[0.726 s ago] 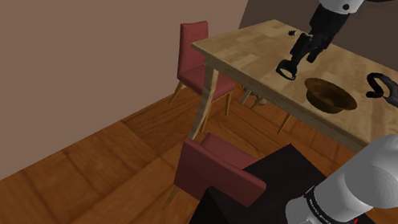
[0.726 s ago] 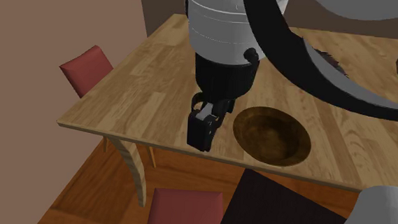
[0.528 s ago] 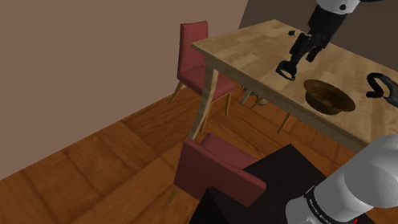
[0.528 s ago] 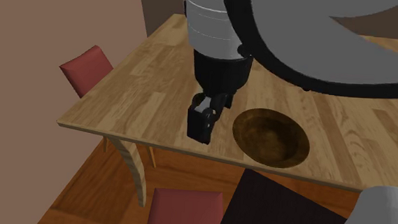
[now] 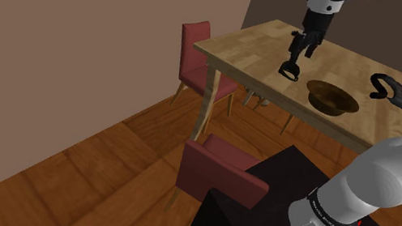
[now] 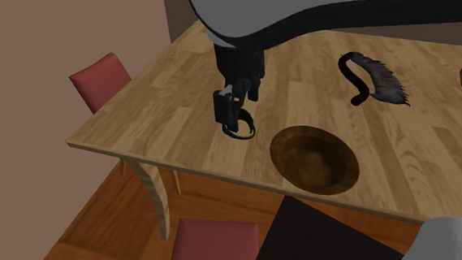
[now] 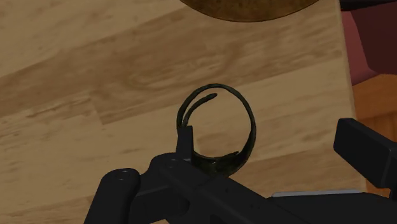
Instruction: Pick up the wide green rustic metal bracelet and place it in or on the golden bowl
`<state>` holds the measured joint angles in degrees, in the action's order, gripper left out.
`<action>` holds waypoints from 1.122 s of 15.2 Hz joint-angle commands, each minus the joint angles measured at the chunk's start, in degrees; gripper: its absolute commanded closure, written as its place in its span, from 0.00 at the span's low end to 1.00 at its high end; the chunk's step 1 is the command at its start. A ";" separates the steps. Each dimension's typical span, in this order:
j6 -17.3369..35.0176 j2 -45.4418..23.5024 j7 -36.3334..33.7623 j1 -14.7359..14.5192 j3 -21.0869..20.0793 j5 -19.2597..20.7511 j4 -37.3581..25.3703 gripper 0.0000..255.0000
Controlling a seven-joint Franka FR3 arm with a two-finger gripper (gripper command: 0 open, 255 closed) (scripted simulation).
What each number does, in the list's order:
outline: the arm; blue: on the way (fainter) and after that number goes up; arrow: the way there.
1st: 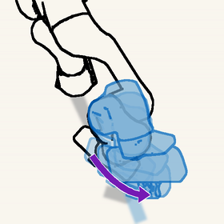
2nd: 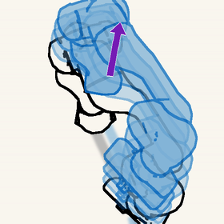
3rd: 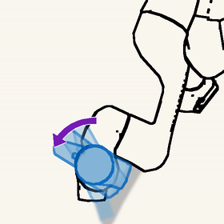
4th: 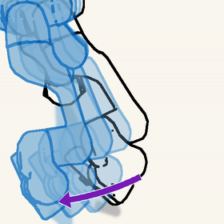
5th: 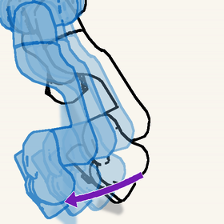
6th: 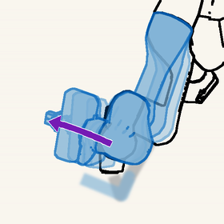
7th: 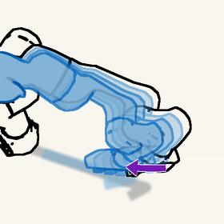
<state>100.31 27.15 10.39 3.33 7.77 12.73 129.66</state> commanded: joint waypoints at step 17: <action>6.17 -10.97 4.43 1.85 4.00 2.44 -2.84 0.00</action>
<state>106.45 16.18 14.82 5.17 11.77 15.16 126.80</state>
